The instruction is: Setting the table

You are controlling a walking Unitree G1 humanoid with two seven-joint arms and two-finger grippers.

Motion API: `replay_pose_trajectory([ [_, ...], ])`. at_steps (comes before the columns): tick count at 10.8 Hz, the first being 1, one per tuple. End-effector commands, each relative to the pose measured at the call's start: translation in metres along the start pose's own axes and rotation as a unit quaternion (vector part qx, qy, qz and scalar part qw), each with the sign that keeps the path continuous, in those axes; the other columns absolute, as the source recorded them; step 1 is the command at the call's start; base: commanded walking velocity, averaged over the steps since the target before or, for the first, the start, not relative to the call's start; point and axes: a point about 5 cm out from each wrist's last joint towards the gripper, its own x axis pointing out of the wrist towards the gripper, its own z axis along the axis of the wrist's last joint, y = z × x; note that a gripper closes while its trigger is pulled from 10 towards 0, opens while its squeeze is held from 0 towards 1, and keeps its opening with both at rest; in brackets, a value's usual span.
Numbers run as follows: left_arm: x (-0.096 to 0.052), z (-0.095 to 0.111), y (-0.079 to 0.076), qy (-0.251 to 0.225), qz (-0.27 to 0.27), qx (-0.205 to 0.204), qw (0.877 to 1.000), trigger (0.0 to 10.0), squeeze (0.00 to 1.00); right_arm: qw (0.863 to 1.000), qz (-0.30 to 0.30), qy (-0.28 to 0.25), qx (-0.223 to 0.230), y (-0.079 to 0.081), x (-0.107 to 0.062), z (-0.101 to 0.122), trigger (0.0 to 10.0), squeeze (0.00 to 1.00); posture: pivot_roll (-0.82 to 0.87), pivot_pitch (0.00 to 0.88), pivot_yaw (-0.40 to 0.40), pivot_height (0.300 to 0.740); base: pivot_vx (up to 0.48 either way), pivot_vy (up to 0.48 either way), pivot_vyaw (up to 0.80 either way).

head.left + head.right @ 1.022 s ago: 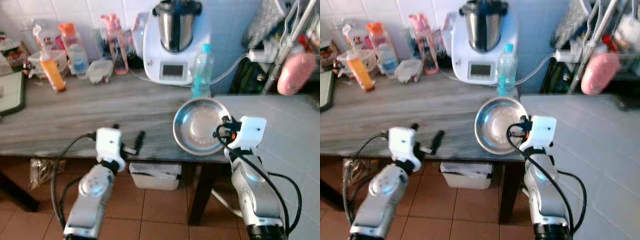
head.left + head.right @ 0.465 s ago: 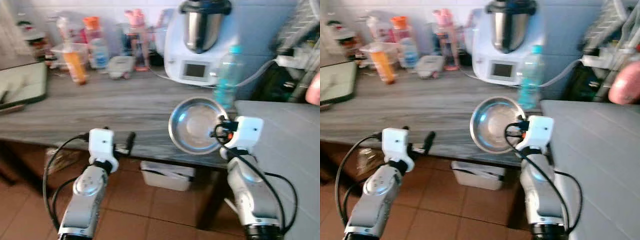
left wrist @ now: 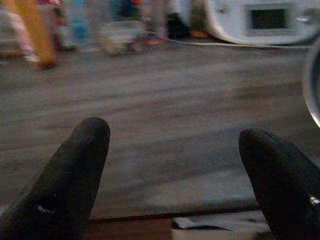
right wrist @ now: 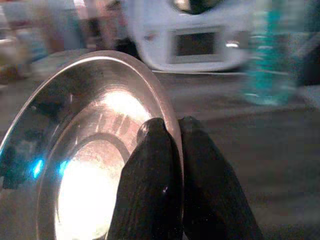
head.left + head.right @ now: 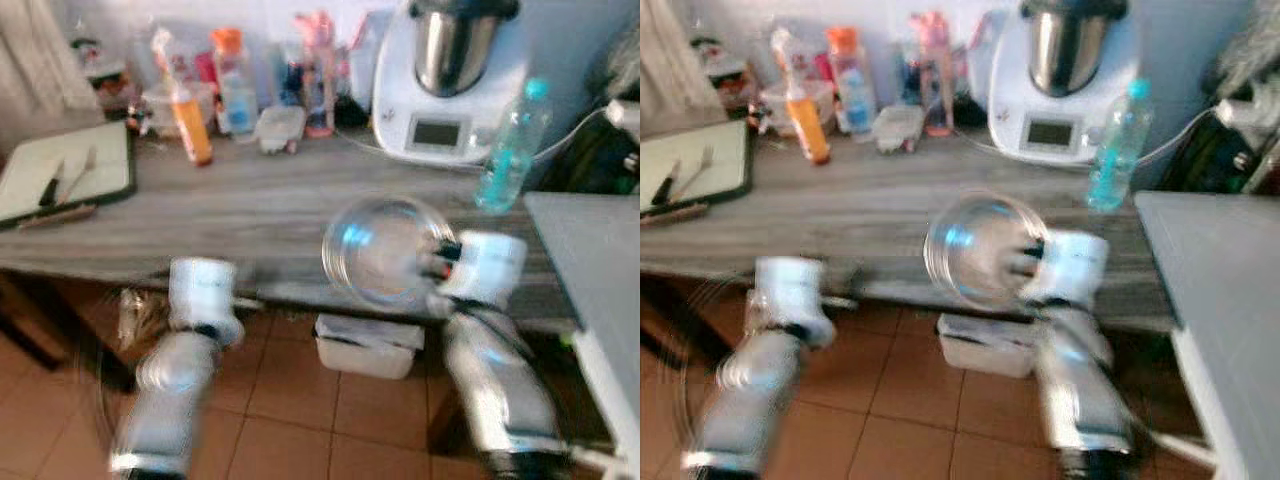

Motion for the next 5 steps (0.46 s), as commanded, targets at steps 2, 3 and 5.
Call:
replay_pose_trajectory([
  [2,0.0000,0.0051,0.0096,-0.004,0.009,0.017,1.000,10.0,0.00,1.000,0.013,-0.017,0.009,0.0093,0.0017,0.0076,10.0,0.00,0.09,0.000,0.043,0.740,0.000,0.480,-0.76],
  [3,0.0001,0.0050,0.0088,-0.004,0.009,0.017,1.000,10.0,0.00,1.000,0.013,-0.017,0.009,0.0097,0.0015,0.0069,10.0,0.00,0.09,0.000,0.043,0.740,0.000,0.480,-0.44],
  [5,-0.0011,0.0072,0.0059,-0.018,0.009,0.022,1.000,10.0,0.00,1.000,0.014,-0.017,0.007,0.0094,0.0008,0.0068,10.0,0.00,0.10,0.000,0.041,0.740,0.000,0.240,0.00],
])
